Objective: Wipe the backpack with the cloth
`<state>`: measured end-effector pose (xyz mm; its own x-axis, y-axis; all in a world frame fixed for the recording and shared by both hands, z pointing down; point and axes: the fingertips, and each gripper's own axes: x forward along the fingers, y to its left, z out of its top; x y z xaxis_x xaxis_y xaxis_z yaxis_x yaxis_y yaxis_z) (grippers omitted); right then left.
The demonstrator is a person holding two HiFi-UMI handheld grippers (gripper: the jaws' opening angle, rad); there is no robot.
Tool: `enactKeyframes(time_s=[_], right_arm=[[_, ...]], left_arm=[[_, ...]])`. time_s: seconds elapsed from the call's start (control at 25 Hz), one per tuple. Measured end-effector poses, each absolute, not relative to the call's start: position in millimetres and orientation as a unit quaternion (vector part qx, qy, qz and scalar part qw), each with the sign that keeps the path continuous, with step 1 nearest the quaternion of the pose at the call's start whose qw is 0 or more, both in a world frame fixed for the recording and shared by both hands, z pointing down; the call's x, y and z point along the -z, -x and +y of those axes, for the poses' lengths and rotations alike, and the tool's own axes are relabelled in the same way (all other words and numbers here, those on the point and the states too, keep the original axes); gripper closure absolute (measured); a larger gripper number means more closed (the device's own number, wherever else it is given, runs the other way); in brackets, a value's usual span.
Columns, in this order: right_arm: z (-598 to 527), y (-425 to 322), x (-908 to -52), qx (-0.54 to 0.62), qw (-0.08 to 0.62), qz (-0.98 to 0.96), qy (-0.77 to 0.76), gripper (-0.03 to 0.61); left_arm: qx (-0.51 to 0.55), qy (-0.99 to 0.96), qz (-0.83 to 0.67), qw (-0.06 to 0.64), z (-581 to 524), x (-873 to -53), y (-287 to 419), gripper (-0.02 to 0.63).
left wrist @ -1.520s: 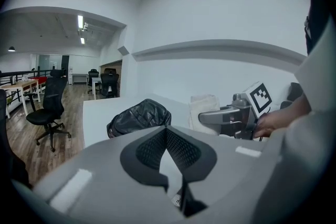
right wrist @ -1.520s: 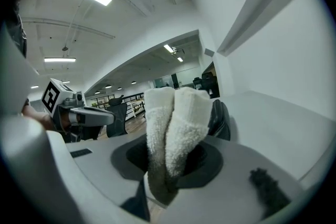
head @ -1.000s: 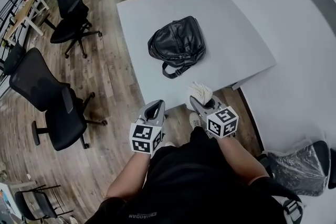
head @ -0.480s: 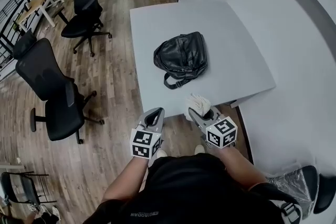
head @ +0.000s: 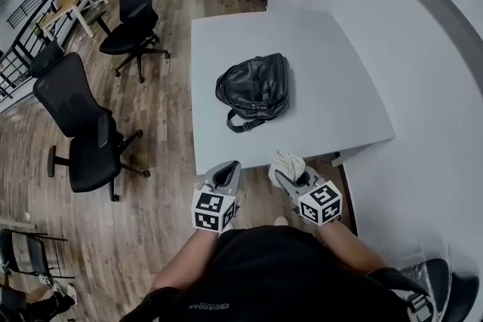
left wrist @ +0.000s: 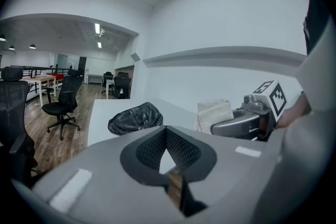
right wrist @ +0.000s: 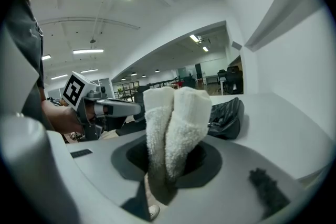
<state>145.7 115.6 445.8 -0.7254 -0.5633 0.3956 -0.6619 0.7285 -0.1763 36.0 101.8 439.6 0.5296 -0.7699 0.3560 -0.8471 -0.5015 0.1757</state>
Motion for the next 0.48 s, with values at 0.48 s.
enactKeyframes(time_s=[0.48], right_arm=[[116.1, -144.1, -443.2, -0.153, 0.137, -0.916, -0.344, 0.474]], left_arm=[[-0.126, -0.863, -0.467, 0.145, 98.8, -431.6, -37.3, 0.607]])
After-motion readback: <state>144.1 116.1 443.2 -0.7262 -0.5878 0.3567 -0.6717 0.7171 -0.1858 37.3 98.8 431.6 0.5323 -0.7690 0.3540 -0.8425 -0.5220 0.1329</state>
